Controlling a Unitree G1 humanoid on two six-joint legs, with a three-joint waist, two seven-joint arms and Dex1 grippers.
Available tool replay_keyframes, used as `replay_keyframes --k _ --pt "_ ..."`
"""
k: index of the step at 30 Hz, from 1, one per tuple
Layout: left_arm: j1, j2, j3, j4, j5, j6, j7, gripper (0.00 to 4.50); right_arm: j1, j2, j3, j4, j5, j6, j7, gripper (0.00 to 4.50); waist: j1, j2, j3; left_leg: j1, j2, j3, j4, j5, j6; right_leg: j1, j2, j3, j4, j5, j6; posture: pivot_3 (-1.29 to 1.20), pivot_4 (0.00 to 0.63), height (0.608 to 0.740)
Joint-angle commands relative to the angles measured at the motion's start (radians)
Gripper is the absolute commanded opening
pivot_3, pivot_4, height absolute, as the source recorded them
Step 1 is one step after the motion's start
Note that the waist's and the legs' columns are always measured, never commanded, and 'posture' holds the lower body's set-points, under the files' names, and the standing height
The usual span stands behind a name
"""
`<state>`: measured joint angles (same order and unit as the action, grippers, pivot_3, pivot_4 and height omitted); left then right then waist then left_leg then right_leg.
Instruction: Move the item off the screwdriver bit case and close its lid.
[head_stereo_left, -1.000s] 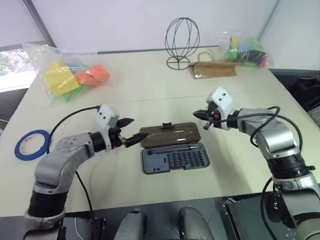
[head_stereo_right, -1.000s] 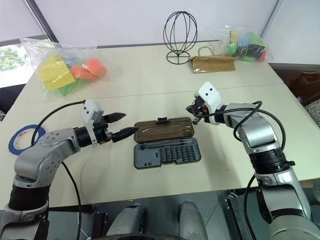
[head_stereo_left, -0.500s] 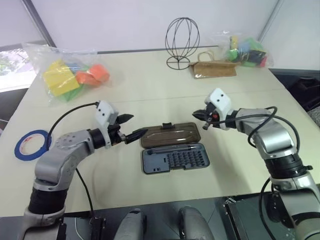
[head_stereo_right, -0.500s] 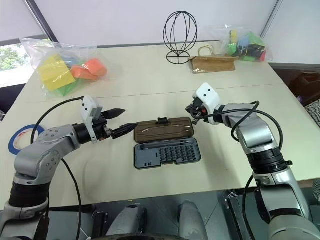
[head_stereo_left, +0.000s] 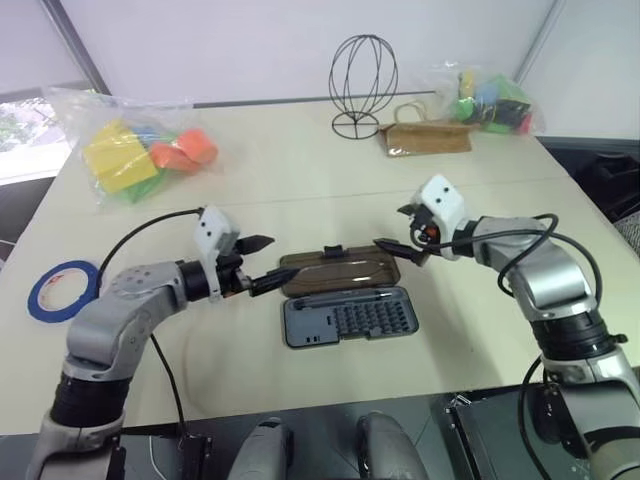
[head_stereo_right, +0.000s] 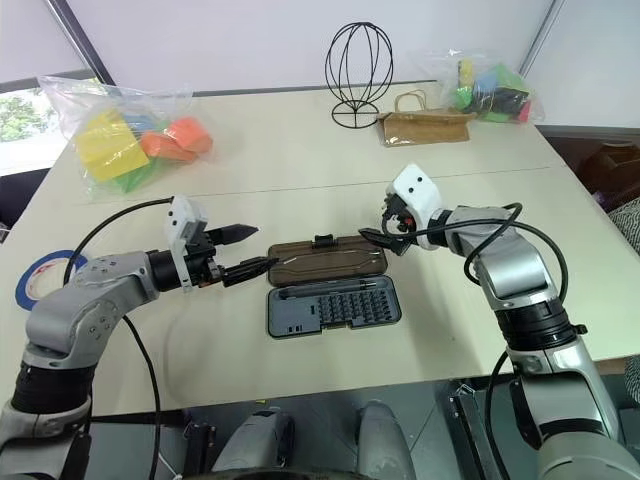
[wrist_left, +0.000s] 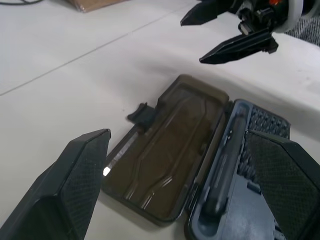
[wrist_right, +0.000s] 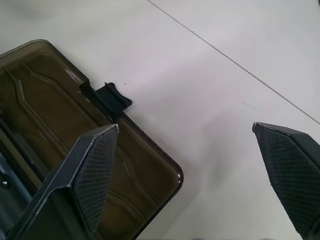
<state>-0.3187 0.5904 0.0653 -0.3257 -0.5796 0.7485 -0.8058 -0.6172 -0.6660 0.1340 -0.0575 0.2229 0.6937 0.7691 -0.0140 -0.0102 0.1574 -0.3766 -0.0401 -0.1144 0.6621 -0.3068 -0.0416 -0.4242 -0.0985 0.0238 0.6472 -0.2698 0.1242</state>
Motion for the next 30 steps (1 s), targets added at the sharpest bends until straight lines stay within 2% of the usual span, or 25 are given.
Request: replay_keyframes --k 1,2,5,12,22,27,30 --pt "-0.017 0.008 0.005 -0.006 -0.006 -0.029 -0.013 4.50 -0.007 0.009 -0.035 -0.045 0.013 0.000 -0.007 4.45 0.000 0.000 0.000 0.000 0.000 0.000 0.000 0.000 0.000 0.000 0.000 0.000 0.000 0.000 0.000 0.00 0.150 0.740" --pt "-0.017 0.007 0.005 -0.004 -0.007 -0.031 -0.013 4.50 -0.006 0.010 -0.035 -0.047 0.013 0.000 -0.007 4.45 0.000 0.000 0.000 0.000 0.000 0.000 0.000 0.000 0.000 0.000 0.000 0.000 0.000 0.000 0.000 0.00 0.150 0.740" --pt "-0.016 0.006 -0.005 0.006 0.003 -0.054 -0.021 3.67 -0.001 0.012 -0.035 -0.052 0.013 0.003 -0.008 4.50 0.001 0.000 0.000 0.000 0.000 0.000 0.000 0.000 0.000 0.000 0.000 0.000 0.000 0.000 0.000 0.00 0.150 0.740" --pt "-0.027 0.001 -0.029 0.013 -0.003 -0.068 -0.049 0.14 0.001 0.005 -0.034 -0.060 0.013 0.008 -0.002 4.50 0.000 0.000 0.000 0.000 0.000 0.000 0.000 0.000 0.000 0.000 0.000 0.000 0.000 0.000 0.000 0.00 0.150 0.740" --pt "-0.090 0.021 -0.160 0.002 -0.121 0.093 -0.209 0.06 -0.033 0.004 -0.003 0.009 -0.019 -0.006 0.020 4.50 -0.001 0.000 0.000 0.000 0.000 0.000 0.000 0.000 0.000 0.000 0.000 0.000 0.000 0.000 0.000 0.00 0.150 0.740" --pt "-0.090 0.090 -0.278 0.049 -0.022 0.029 -0.310 0.06 -0.057 0.011 0.027 0.066 -0.049 -0.038 0.039 4.50 -0.006 0.001 0.000 0.000 0.000 0.002 -0.001 0.000 0.000 0.000 0.000 0.000 0.000 0.000 0.000 0.00 0.150 0.740" --pt "-0.078 0.108 -0.342 0.104 0.054 -0.048 -0.352 0.06 -0.114 0.025 0.042 0.184 -0.078 -0.059 0.046 4.50 -0.007 0.001 0.001 0.001 0.000 0.002 -0.001 0.000 0.000 0.000 0.000 0.000 0.000 0.000 0.000 0.00 0.150 0.740"
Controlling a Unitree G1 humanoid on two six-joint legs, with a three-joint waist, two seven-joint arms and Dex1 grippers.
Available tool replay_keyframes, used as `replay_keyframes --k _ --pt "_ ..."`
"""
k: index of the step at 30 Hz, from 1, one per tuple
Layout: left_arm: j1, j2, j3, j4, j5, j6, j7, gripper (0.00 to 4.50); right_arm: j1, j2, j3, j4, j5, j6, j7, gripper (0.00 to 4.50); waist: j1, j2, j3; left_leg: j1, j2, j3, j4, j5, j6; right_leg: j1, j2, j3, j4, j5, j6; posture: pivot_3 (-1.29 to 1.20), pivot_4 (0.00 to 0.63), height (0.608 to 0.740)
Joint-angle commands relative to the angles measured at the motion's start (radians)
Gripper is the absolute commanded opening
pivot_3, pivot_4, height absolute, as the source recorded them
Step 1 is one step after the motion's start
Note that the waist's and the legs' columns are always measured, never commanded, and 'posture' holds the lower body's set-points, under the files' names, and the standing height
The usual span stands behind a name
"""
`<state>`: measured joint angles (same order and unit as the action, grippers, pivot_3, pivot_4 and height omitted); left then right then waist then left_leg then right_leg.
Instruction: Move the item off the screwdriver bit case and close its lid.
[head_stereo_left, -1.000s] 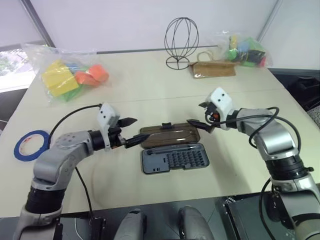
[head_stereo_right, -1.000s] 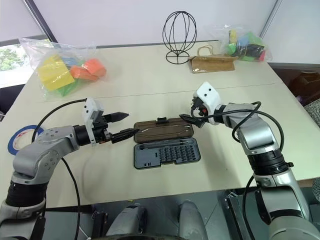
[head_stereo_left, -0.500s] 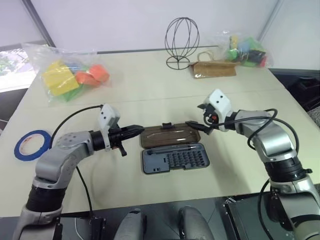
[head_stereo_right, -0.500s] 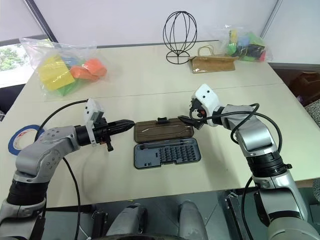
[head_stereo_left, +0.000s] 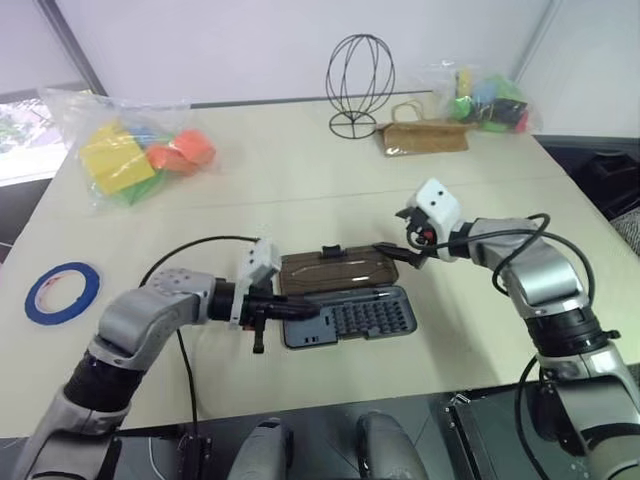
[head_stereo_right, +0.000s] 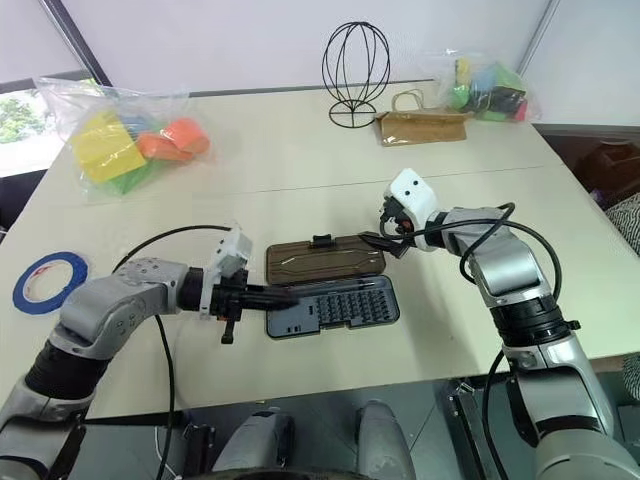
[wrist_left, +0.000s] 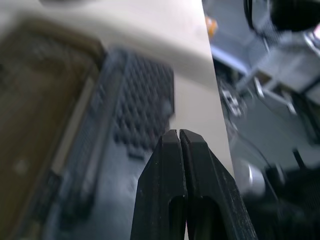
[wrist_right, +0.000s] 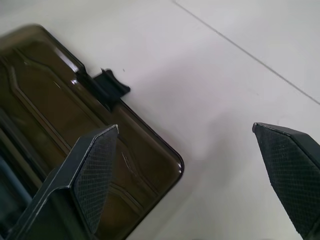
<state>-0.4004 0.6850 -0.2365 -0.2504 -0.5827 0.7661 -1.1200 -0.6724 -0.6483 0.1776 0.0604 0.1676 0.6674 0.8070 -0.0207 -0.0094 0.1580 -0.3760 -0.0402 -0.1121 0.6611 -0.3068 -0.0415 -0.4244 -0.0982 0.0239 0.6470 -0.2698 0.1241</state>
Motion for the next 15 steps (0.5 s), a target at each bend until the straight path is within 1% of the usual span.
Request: replay_keyframes --k 1,5,8,9,11,15 --pt "0.006 0.013 -0.055 0.047 0.084 -0.091 -0.040 0.06 -0.077 0.009 0.004 0.102 -0.032 -0.041 0.011 4.50 0.001 0.001 0.000 0.000 0.000 0.001 0.000 0.000 0.000 0.000 0.000 0.000 0.000 0.000 0.000 0.00 0.150 0.740" --pt "0.015 -0.007 -0.079 0.101 0.143 -0.162 -0.045 0.06 -0.150 0.033 0.019 0.229 -0.057 -0.061 0.027 4.50 0.003 0.001 0.001 -0.001 0.000 0.000 0.000 0.000 0.000 0.000 0.000 0.000 0.000 0.000 0.000 0.00 0.150 0.740" --pt "0.025 -0.022 -0.089 0.114 0.172 -0.192 -0.042 0.06 -0.179 0.035 0.047 0.287 -0.086 -0.076 0.056 4.50 0.004 0.001 0.001 -0.001 0.000 0.000 0.000 0.000 0.000 0.000 0.000 0.000 0.000 0.000 0.000 0.00 0.150 0.740" --pt "0.027 -0.025 -0.091 0.116 0.179 -0.197 -0.041 0.06 -0.185 0.035 0.054 0.299 -0.094 -0.080 0.063 4.50 0.004 0.001 0.001 -0.001 0.000 0.000 0.000 0.000 0.000 0.000 0.000 0.000 0.000 0.000 0.000 0.00 0.150 0.740" --pt "0.037 -0.031 -0.091 0.115 0.184 -0.203 -0.038 0.06 -0.192 0.027 0.096 0.308 -0.118 -0.125 0.121 4.50 0.003 0.001 0.001 -0.001 0.000 0.000 0.000 0.000 0.000 0.000 0.000 0.000 0.000 0.000 0.000 0.00 0.150 0.740" --pt "0.048 -0.033 -0.093 0.120 0.198 -0.221 -0.038 0.06 -0.196 0.028 0.124 0.322 -0.145 -0.154 0.171 4.50 0.001 0.001 0.001 0.000 0.000 0.000 0.000 0.000 0.000 0.000 0.000 0.000 0.000 0.000 0.000 0.00 0.150 0.740"
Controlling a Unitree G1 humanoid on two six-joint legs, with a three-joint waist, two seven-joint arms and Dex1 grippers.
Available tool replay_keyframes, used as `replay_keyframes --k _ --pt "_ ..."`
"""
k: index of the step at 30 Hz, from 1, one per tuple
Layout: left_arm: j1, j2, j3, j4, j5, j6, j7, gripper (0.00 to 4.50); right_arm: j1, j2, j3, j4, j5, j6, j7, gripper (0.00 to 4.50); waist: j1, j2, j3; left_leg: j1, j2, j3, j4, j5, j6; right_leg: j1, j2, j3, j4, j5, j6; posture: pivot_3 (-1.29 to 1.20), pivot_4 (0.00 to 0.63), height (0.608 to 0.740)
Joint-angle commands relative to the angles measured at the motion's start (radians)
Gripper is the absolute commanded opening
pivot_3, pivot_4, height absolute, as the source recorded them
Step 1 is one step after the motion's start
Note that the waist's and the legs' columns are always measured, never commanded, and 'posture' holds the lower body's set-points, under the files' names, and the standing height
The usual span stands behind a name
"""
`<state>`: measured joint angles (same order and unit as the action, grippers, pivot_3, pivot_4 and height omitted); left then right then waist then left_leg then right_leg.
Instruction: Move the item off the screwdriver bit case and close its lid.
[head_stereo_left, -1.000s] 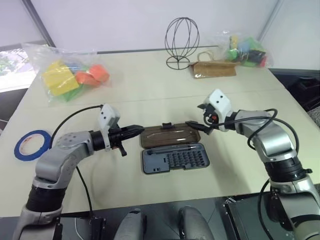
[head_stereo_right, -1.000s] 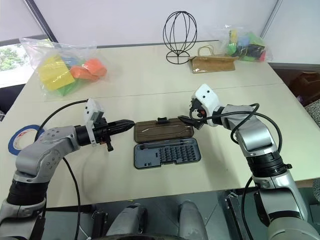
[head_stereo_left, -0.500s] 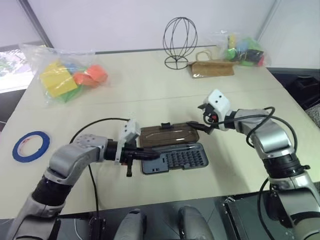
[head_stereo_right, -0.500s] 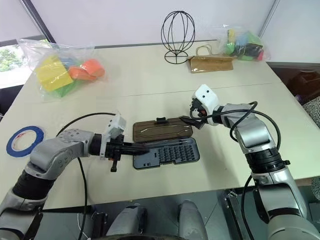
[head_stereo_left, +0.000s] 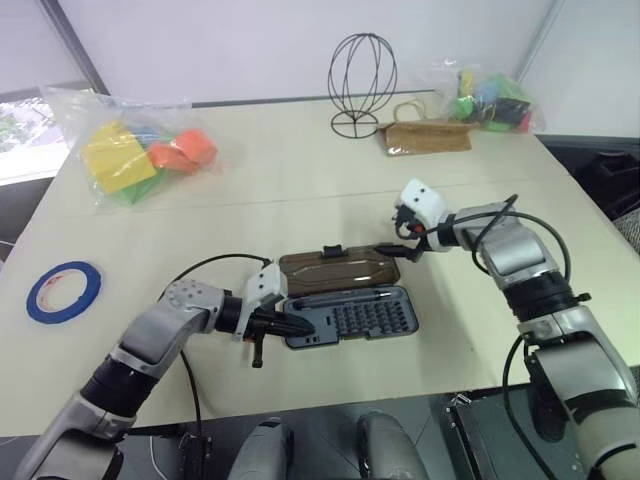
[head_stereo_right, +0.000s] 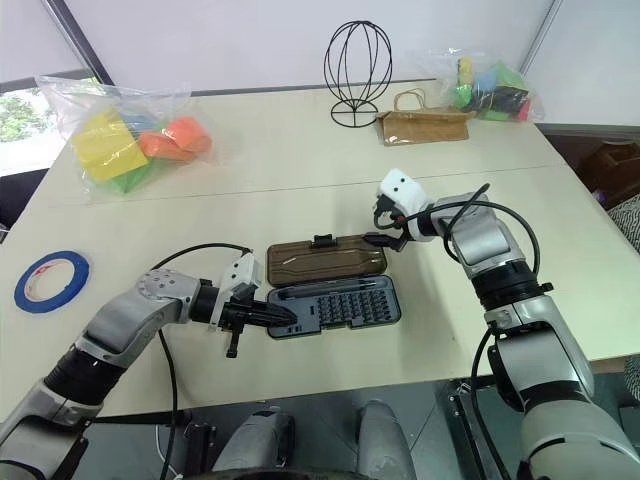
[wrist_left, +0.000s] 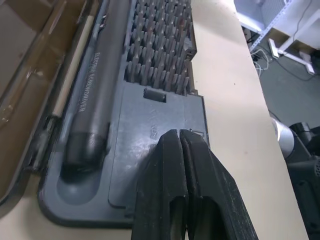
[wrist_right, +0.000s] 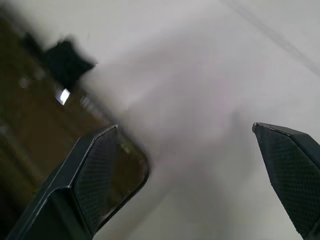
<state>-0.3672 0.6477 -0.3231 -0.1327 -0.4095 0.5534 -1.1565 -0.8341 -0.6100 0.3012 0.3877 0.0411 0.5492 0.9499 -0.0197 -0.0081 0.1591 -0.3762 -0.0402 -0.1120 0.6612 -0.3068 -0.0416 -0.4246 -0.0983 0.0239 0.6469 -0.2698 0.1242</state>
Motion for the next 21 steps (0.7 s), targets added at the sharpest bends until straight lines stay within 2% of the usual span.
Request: replay_keyframes --k 1,12,21 --pt "0.018 0.004 -0.005 0.000 0.025 -0.008 0.000 0.06 -0.034 -0.012 0.006 0.009 -0.032 -0.053 0.029 4.50 0.000 0.000 0.000 0.000 0.000 0.000 0.000 0.000 0.000 0.000 0.000 0.000 0.000 0.000 0.000 0.00 0.150 0.740" --pt "0.033 -0.004 -0.002 -0.028 0.027 -0.006 0.019 0.06 -0.044 0.013 -0.010 0.153 -0.086 -0.154 0.021 4.50 0.001 0.000 0.000 0.000 0.000 0.000 0.000 0.000 0.000 0.000 0.000 0.000 0.000 0.000 0.000 0.00 0.150 0.740" --pt "0.041 -0.014 -0.005 -0.025 0.037 -0.018 0.027 0.06 -0.014 0.022 -0.001 0.091 -0.078 -0.146 0.073 4.50 0.000 0.000 0.000 0.000 0.000 0.000 0.000 0.000 0.000 0.000 0.000 0.000 0.000 0.000 0.000 0.00 0.150 0.740"
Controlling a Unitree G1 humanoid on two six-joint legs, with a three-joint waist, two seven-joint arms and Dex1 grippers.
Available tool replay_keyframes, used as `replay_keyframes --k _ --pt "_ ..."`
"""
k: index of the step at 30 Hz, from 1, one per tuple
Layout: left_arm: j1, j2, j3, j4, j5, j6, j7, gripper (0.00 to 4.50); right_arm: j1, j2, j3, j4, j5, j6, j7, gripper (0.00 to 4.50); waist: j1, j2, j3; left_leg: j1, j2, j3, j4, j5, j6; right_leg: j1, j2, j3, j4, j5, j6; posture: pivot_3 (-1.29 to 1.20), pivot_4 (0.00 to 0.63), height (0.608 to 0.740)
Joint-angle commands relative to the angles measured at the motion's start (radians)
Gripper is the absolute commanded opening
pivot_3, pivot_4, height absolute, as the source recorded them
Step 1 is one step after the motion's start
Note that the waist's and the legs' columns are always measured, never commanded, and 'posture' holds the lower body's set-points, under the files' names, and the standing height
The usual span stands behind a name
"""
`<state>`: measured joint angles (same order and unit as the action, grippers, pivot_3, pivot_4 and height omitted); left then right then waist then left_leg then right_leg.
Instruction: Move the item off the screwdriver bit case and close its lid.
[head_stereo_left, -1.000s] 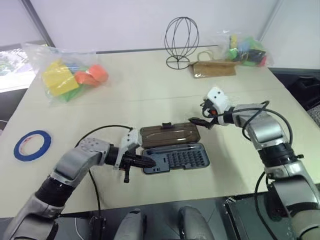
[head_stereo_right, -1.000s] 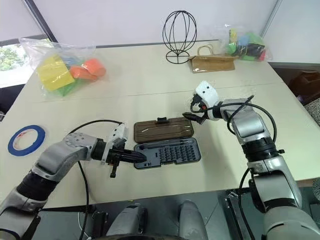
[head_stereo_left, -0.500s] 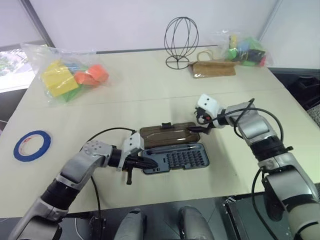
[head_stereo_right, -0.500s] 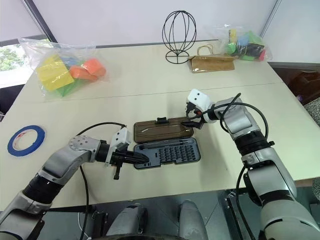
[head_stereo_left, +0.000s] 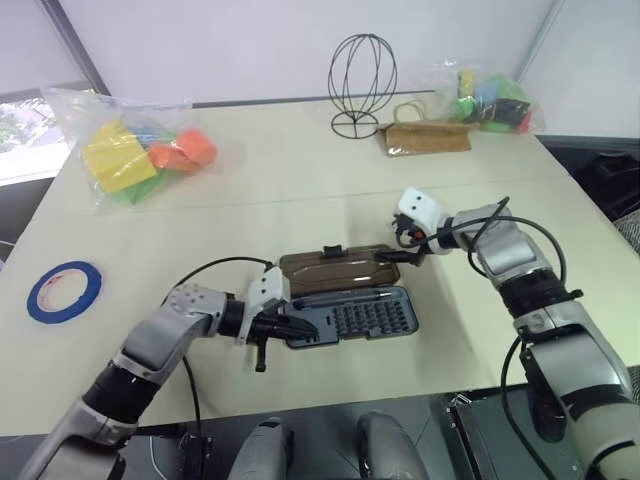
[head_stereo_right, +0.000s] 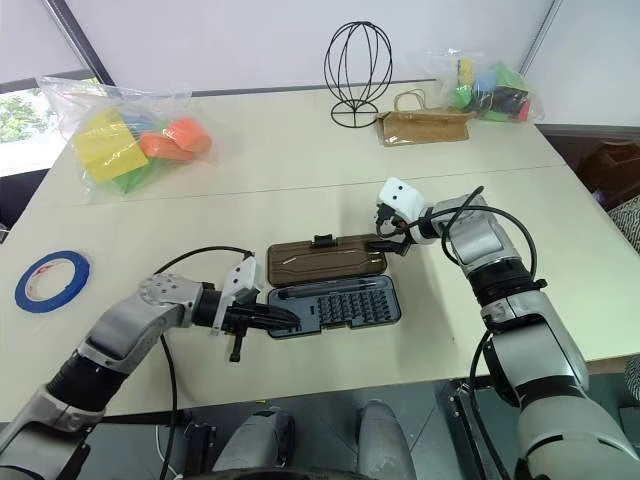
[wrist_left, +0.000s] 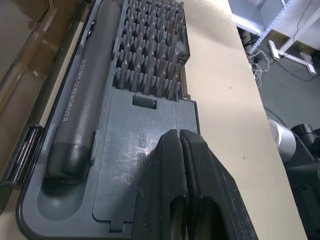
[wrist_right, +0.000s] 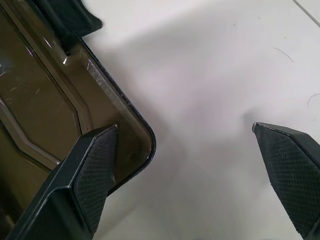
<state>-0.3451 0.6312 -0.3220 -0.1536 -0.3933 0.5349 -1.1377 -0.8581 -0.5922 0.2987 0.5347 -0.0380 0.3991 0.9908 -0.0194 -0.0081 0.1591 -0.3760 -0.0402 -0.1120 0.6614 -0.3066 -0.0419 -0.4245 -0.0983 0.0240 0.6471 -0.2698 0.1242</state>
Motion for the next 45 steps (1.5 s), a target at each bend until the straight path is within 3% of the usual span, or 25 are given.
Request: replay_keyframes --k 1,5,12,18,27,36,45 --pt "0.019 0.001 -0.006 -0.003 0.022 -0.001 0.008 0.06 0.014 0.005 0.003 -0.066 0.002 0.006 0.042 4.50 0.000 0.000 0.000 0.000 0.000 0.000 0.000 0.000 0.000 0.000 0.000 0.000 0.000 0.000 0.000 0.00 0.150 0.740" --pt "0.022 -0.002 -0.006 -0.005 0.026 -0.005 0.007 0.06 0.008 0.017 0.013 -0.042 -0.009 -0.095 0.072 4.50 0.000 0.000 0.000 0.000 0.000 0.000 0.000 0.000 0.000 0.000 0.000 0.000 0.000 0.000 0.000 0.00 0.150 0.740" --pt "0.031 -0.009 -0.012 -0.012 0.034 -0.014 0.014 0.06 -0.040 0.036 0.026 0.173 -0.053 -0.389 0.109 4.50 0.000 0.000 0.000 0.001 0.000 0.000 0.000 0.000 0.000 0.000 0.000 0.000 0.000 0.000 0.000 0.00 0.150 0.740" --pt "0.049 -0.003 -0.008 -0.037 0.030 -0.005 0.025 0.06 -0.120 0.069 0.014 0.360 -0.070 -0.483 0.115 4.50 -0.003 0.000 0.000 0.001 0.000 0.000 0.000 0.000 0.000 0.001 0.000 0.000 0.000 0.000 0.000 0.00 0.150 0.740" --pt "0.068 -0.001 -0.001 -0.066 0.027 0.008 0.049 0.06 -0.219 0.115 -0.007 0.548 -0.082 -0.528 0.129 4.50 -0.020 0.000 0.000 0.003 0.000 -0.001 0.000 0.002 -0.003 0.002 0.000 0.000 0.001 0.000 0.000 0.00 0.150 0.740" --pt "0.070 -0.002 0.008 -0.066 0.022 0.017 0.061 0.06 -0.277 0.122 -0.040 0.582 -0.050 -0.492 0.278 4.50 -0.023 0.001 0.000 0.002 0.000 -0.001 -0.001 0.002 -0.003 0.001 0.000 0.000 0.001 0.000 0.000 0.00 0.150 0.740" --pt "0.055 -0.005 0.014 -0.049 0.025 0.015 0.066 0.06 -0.289 0.151 -0.064 0.609 -0.062 -0.510 0.209 4.50 -0.024 0.001 0.000 0.002 0.000 -0.001 -0.002 0.002 -0.003 0.001 0.000 0.000 0.001 0.000 0.000 0.00 0.150 0.740"
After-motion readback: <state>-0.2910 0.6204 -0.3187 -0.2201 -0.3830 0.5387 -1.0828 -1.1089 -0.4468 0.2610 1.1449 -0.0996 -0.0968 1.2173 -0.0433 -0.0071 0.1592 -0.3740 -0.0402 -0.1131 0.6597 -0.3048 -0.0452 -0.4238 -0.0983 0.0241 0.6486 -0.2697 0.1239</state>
